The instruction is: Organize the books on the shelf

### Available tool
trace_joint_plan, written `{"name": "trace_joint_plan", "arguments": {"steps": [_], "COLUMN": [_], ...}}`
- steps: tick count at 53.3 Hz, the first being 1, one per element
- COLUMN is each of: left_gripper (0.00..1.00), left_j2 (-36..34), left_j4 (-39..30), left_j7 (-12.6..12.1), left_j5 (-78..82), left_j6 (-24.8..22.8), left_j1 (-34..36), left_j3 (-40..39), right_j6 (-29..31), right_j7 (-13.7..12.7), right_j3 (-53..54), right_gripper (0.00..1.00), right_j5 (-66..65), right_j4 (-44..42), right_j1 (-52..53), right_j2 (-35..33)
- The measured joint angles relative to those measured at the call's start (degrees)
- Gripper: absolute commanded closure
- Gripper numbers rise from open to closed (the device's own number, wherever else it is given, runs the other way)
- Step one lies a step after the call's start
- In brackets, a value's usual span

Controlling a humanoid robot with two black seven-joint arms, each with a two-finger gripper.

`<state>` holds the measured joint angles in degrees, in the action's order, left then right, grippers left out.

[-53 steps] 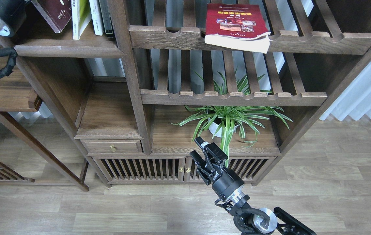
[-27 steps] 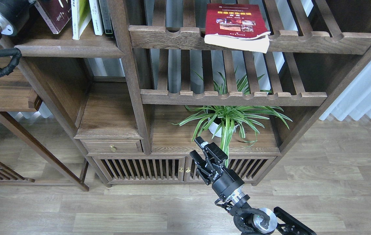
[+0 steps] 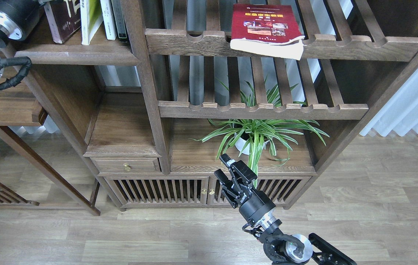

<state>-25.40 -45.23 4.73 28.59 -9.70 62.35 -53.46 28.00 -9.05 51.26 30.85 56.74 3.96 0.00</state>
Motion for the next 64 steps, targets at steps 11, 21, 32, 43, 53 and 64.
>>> {"name": "trace_joint_plan", "arguments": {"steps": [11, 21, 32, 43, 53, 64], "left_gripper": [0.69, 0.7, 0.7, 0.7, 0.7, 0.68], "left_j2": [1.5, 2.7, 2.3, 2.5, 2.5, 2.9], "left_j4": [-1.1, -1.4, -4.3, -12.2, -19.3, -22.6], "left_j7": [0.5, 5.0, 10.9, 12.4, 12.8, 17.4], "left_j5": [0.0, -0.3, -1.4, -6.7, -7.4, -7.7], "left_j6": [-0.2, -0.2, -0.3, -0.4, -0.7, -12.0], "left_j1": [2.6, 4.9, 3.1, -2.7, -6.8, -10.6], "left_j3": [-1.6, -4.5, -8.2, -11.5, -16.4, -18.3], "right_j6": [0.0, 0.0, 0.0, 0.0, 0.0, 0.0], "right_j7": [0.0, 0.0, 0.0, 0.1, 0.4, 3.4], "right_j3": [0.0, 0.3, 0.6, 1.1, 2.0, 2.3], "right_gripper": [0.26, 0.26, 0.26, 0.26, 0.26, 0.26], "right_j5": [0.0, 0.0, 0.0, 0.0, 0.1, 0.2], "right_j4": [0.0, 0.5, 2.2, 3.2, 5.0, 8.9], "right_j1": [0.1, 0.1, 0.1, 0.2, 0.0, -2.5], "right_j2": [0.0, 0.0, 0.0, 0.0, 0.0, -1.2]}}
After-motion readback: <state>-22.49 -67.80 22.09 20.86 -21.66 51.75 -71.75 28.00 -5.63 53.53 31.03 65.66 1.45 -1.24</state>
